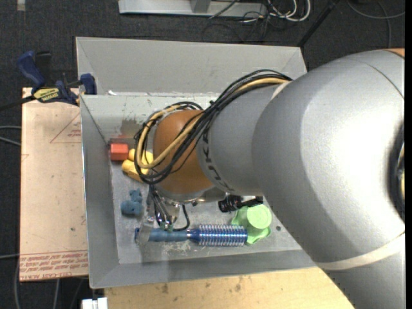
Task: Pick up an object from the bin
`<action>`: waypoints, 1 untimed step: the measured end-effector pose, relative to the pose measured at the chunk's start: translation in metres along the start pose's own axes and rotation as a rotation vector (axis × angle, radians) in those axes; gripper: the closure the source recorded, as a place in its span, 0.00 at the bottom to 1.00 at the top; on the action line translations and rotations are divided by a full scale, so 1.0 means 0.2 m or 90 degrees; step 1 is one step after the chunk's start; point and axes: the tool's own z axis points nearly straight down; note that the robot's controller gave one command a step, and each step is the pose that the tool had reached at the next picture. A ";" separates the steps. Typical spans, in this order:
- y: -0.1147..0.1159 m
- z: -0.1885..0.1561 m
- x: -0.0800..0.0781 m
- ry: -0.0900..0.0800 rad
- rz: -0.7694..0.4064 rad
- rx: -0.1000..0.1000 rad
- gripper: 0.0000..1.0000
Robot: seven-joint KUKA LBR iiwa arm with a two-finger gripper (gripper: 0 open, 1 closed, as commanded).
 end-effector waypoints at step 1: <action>0.00 -0.01 -0.01 -0.002 0.001 0.000 1.00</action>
Offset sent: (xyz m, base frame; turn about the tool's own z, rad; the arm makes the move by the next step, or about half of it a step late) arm 0.0000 0.0000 0.0000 0.0000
